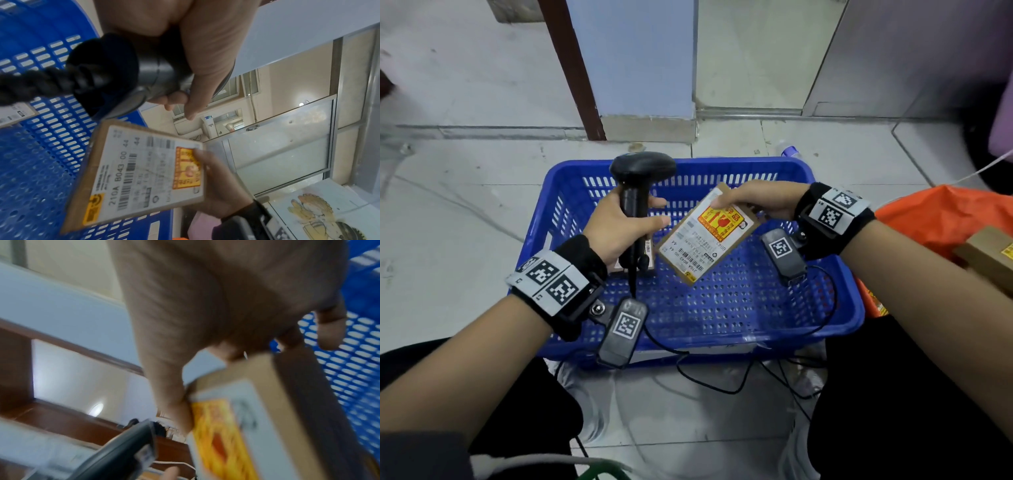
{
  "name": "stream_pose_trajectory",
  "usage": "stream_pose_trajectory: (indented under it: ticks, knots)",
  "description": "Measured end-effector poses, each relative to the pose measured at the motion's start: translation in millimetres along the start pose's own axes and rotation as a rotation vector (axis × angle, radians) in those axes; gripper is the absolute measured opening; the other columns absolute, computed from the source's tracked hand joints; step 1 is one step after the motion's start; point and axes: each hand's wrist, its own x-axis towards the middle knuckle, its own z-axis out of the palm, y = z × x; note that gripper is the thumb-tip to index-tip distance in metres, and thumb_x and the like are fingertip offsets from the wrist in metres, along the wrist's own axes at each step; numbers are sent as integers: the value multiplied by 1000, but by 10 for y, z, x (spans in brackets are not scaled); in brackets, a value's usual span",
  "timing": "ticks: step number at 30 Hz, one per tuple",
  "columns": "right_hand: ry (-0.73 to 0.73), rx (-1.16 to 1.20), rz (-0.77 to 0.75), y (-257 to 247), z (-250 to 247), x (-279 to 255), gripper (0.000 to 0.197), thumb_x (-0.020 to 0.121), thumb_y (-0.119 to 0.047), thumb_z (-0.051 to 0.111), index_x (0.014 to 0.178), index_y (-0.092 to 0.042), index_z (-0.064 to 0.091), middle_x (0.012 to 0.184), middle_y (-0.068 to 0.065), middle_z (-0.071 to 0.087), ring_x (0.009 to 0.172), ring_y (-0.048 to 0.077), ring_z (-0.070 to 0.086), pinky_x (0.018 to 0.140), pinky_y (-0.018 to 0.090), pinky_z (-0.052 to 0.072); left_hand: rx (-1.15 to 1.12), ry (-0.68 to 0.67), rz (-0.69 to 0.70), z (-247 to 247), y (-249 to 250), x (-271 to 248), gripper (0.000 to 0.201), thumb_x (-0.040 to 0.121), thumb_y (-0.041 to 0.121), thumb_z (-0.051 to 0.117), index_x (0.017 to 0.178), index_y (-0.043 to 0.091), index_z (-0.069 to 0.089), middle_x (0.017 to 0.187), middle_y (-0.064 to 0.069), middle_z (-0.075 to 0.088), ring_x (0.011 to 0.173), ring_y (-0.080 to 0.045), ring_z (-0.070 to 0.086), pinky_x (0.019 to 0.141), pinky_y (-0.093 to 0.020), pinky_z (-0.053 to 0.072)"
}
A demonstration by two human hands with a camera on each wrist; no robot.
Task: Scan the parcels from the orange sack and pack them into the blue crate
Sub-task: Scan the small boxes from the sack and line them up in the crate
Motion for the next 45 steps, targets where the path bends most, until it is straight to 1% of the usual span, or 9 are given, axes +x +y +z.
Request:
stream_pose_trajectory:
  ticks: [5,9,13,17,20,22,32,39,45]
  knots:
    - [276,406,68,332,56,163,24,87,-23,66,105,-7,66,98,9,69,83,20,64,58,25,51,-33,26,34,-55,-6,39,33,84,6,70,114,2,57,109,-4,70,57,-7,57,62,-21,55]
    - [214,596,106,456,155,281,23,89,-16,62,112,-11,61,107,10,69,91,22,64,65,28,55,-48,30,34,-25,-20,49,28,85,1,67,110,-6,56,97,-5,69,52,-5,55,59,-20,53]
    - [174,620,101,522,302,354,19,87,-12,68,106,-14,65,90,1,73,78,14,67,57,24,56,-71,12,0,20,-29,51,17,87,4,65,102,0,57,86,-9,64,55,-9,54,62,-27,51]
    - [239,579,77,621,459,480,31,80,-6,77,107,-12,63,102,3,73,88,15,70,68,23,58,-54,-5,-42,76,-51,40,10,90,8,63,95,5,55,68,-5,55,54,-11,53,58,-25,49]
    - [233,551,57,663,569,537,42,76,-2,79,112,-9,59,114,8,71,103,22,69,92,35,55,-55,2,-60,122,-74,26,13,89,7,64,97,4,54,68,-5,54,51,-8,53,55,-21,48]
    - [250,536,44,690,617,571,41,73,-1,81,105,-12,58,116,10,70,106,25,67,96,40,53,-50,-18,-73,153,-96,16,13,88,6,65,94,5,54,70,-8,56,54,-10,54,57,-24,49]
    - [197,539,2,675,730,686,43,76,-2,79,109,-10,53,112,8,70,94,19,69,75,28,56,52,-131,-102,278,-164,-59,10,88,6,63,84,12,55,65,-3,56,55,-9,56,60,-24,48]
    - [199,553,-4,690,723,723,40,76,-3,79,104,-13,53,109,7,69,97,20,68,87,32,56,45,-119,-126,290,-196,-46,9,88,6,64,89,9,55,65,-4,56,56,-12,56,62,-27,49]
    - [188,576,-25,684,719,740,38,77,-2,78,103,-13,54,102,4,69,92,18,69,83,30,56,46,-126,-130,297,-235,-43,11,87,5,64,88,9,54,68,-5,56,58,-12,56,64,-29,51]
